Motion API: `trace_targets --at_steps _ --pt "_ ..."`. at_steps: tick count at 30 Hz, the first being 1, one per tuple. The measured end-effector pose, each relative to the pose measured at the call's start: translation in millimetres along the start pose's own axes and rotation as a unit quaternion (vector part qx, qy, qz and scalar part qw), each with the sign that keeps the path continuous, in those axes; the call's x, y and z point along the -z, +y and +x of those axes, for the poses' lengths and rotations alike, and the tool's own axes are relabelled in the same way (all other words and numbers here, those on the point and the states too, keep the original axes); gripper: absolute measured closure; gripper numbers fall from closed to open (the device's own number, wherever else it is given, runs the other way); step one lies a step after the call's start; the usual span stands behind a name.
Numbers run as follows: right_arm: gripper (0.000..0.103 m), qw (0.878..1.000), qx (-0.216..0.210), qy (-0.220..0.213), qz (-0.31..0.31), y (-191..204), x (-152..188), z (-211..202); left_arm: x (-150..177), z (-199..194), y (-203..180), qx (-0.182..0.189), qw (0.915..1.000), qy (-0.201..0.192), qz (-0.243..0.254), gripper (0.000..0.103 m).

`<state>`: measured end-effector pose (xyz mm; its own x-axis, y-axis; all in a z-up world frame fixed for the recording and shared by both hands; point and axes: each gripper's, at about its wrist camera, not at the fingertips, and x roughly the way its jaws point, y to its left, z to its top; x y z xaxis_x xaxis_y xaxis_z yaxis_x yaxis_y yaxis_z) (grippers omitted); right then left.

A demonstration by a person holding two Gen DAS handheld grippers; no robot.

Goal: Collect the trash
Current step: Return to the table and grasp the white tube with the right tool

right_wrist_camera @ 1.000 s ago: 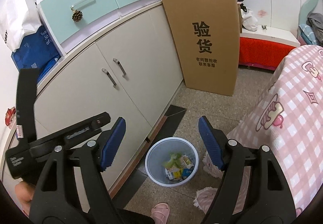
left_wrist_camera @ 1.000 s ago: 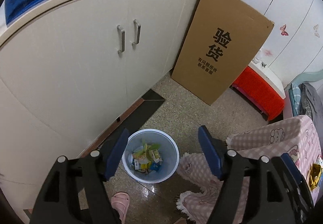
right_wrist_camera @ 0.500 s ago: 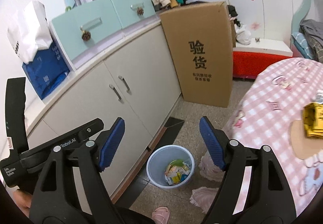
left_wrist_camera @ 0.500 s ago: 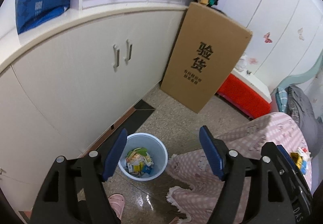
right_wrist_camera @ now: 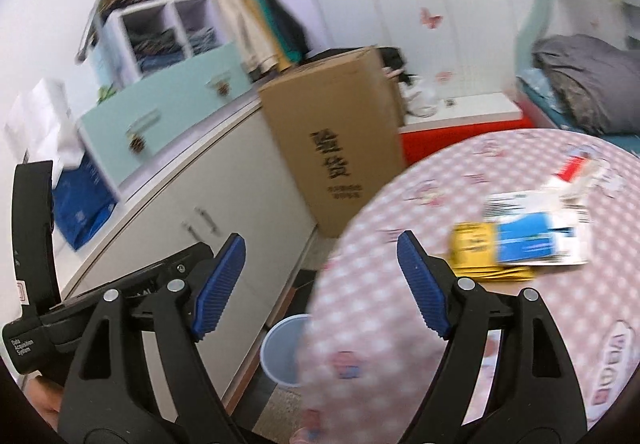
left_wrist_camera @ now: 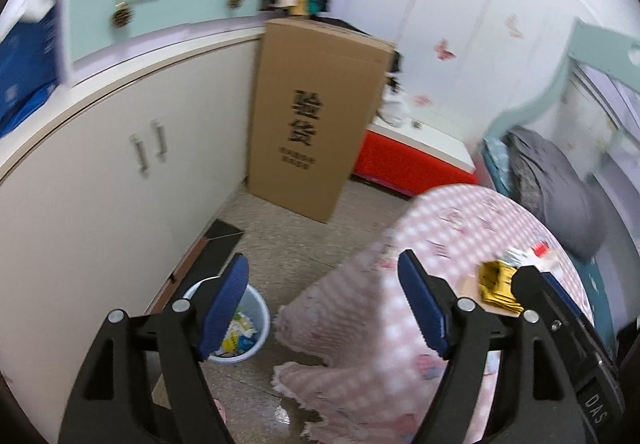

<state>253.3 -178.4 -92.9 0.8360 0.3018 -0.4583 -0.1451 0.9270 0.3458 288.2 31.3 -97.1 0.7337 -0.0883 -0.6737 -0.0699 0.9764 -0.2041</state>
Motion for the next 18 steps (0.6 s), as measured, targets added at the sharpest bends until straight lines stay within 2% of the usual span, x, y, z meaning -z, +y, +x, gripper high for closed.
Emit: trace_targets --at_steps 4,10,18 --pt "0.026 0.998 0.035 -0.017 0.043 -54.4 -8.6 -17.7 1.3 13.9 -54.3 0.031 0.9985 0.018 0.041 0.028" --pt "0.025 0.990 0.088 -0.028 0.109 -134.6 -13.4 -33.8 6.5 46.5 -125.9 0.071 0.9912 0.054 0.098 0.028" --pt "0.025 0.977 0.120 -0.008 0.177 -209.8 -13.8 -16.8 4.1 105.1 -191.7 0.088 0.9828 0.095 0.132 0.027"
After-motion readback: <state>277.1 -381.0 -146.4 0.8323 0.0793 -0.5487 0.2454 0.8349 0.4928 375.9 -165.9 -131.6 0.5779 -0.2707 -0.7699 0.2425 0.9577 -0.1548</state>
